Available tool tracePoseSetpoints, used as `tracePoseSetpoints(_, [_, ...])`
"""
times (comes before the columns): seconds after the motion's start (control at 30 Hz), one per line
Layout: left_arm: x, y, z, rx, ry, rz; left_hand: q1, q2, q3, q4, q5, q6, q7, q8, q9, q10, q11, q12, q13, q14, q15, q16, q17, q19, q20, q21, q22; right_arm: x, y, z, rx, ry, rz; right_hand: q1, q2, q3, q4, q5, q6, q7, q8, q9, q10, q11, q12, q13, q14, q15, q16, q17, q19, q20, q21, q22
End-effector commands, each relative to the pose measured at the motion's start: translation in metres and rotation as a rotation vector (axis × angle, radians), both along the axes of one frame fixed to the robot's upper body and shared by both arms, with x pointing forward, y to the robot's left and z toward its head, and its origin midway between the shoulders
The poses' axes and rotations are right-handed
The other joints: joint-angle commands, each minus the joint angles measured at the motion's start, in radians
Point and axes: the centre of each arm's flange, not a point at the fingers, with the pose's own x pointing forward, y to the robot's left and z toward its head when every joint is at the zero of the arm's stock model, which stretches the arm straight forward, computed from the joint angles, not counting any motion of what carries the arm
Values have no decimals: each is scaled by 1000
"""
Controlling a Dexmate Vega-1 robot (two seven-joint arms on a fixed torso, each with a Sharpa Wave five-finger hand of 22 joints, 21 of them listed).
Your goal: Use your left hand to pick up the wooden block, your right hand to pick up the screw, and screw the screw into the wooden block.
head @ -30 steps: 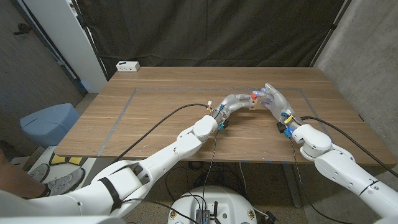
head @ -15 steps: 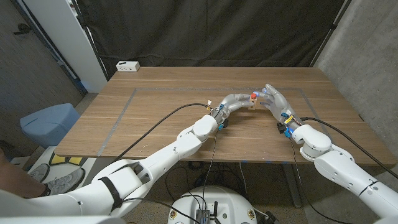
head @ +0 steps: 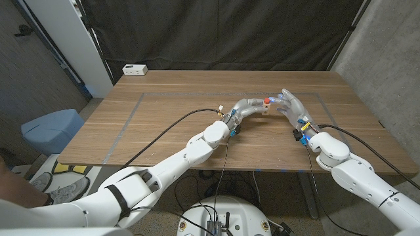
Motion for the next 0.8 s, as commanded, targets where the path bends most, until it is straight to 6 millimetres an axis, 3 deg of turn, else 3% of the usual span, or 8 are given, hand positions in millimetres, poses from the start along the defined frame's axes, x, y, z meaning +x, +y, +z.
tracePoseSetpoints(0.03, [3,-1,1,3,5,-5,-15,27,18,9,9,53,38,9,4,10,-2,6,3,6,-57,3,1,7,2,3,5,-4,0,0,1,0,-10,8,8,6,-8,6,28,2,9,2,24,1,8,3,10,-3,8,0,14,2,10,2])
tracePoseSetpoints(0.8, [6,-1,1,5,11,-3,-15,27,18,9,9,52,37,9,4,11,-2,7,3,6,-57,3,1,7,2,3,5,-2,4,1,-31,4,40,17,12,13,-14,6,108,20,29,1,65,-4,6,3,31,-13,7,-2,30,-4,8,2])
